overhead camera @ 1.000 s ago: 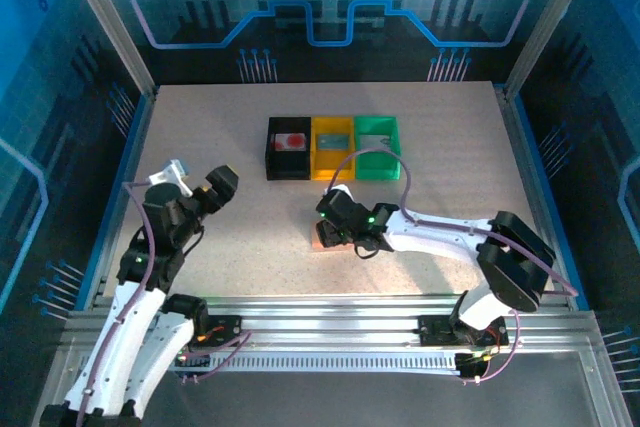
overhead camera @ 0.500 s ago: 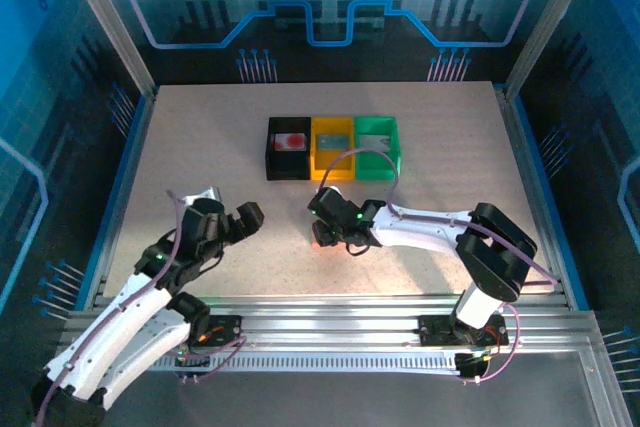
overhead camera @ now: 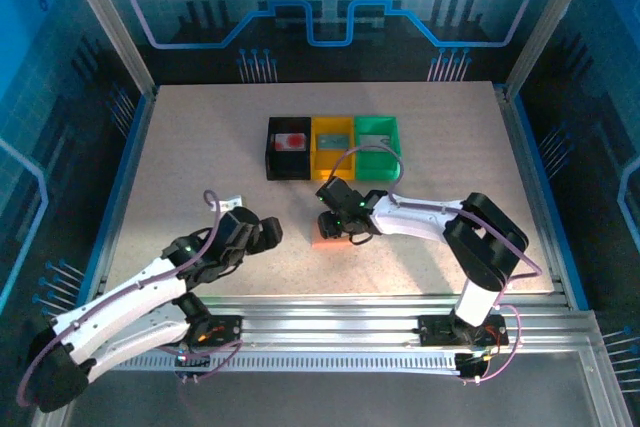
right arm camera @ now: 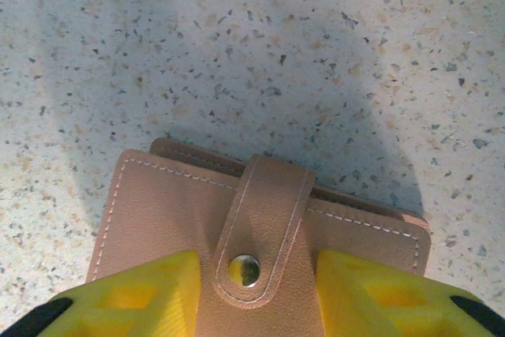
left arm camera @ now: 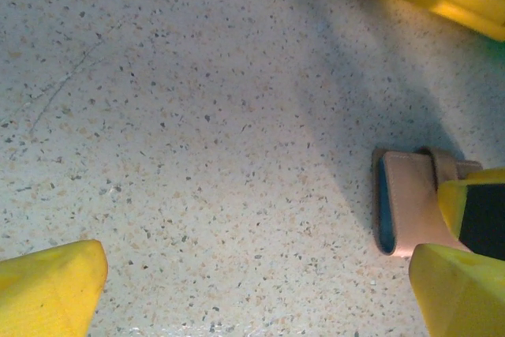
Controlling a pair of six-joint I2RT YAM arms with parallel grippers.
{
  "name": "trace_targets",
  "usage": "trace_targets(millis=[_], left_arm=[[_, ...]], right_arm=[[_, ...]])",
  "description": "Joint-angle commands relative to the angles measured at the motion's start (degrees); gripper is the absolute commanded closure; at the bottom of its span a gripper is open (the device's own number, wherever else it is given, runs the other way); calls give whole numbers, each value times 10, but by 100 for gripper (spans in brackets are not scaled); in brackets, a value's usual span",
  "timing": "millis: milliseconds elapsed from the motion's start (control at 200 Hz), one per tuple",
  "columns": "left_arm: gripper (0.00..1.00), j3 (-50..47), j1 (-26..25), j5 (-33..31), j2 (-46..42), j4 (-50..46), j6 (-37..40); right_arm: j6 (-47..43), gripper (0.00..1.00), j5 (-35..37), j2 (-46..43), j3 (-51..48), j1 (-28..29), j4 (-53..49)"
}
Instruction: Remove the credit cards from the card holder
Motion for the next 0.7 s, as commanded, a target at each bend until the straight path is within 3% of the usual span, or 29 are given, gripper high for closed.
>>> trace_targets(millis=[0, 365, 690], left_arm=[[1, -5, -24, -41, 17, 14, -18], [1, 5, -88, -65, 84, 39, -36], [1, -1, -111, -58, 112, 84, -47]], right_arm=[[13, 59, -2, 16, 12, -5, -1], [14, 66, 63, 24, 11, 14, -11], [25, 77, 43, 5, -3, 17, -3]])
